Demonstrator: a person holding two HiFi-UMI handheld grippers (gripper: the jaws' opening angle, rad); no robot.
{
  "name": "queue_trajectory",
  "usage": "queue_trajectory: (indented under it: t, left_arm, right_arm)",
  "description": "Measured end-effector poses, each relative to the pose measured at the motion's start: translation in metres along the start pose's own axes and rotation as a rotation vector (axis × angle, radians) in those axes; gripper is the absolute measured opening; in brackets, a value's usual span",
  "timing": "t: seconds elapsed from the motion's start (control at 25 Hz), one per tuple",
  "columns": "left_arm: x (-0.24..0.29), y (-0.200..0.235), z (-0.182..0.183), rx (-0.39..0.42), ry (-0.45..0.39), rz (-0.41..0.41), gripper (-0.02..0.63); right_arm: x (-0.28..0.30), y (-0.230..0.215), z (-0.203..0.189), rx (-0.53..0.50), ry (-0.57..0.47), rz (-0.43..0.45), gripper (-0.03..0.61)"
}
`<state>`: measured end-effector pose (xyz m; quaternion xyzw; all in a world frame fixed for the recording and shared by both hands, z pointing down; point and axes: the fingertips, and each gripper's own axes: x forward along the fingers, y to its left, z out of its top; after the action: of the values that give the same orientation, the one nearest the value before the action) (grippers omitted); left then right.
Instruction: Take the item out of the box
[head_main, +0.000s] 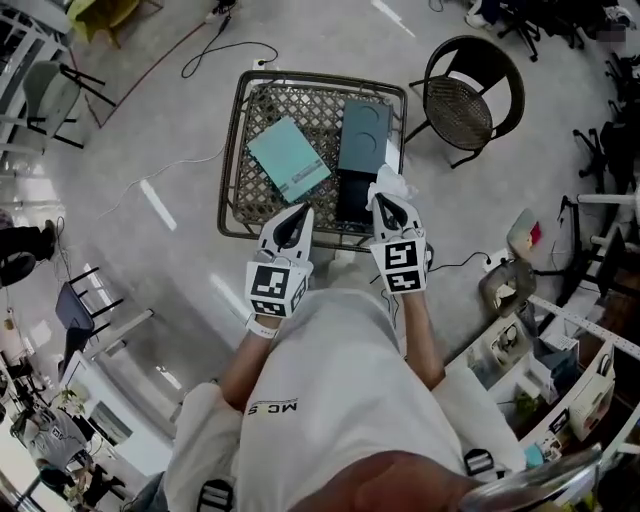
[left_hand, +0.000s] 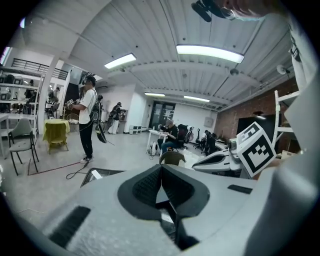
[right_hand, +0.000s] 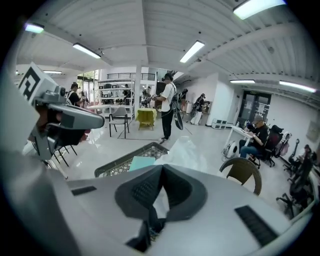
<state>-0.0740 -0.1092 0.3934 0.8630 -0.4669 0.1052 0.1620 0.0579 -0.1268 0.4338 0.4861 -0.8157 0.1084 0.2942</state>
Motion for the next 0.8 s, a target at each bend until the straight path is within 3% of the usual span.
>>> queue_trajectory:
  t: [0.4, 0.8]
  left_arm:
    - [-0.022, -0.006, 0.062, 0.038, -0.129, -0.026, 0.028]
    - [-0.035, -0.019, 0.083, 0.064, -0.196, -0.043, 0.028]
  right_arm:
    - [-0.057, -0.008, 0.064, 0.002, -0.197, -0.057, 0.015]
    - [-0.104, -0.025, 0.087, 0.075, -0.394, -0.161, 0.017]
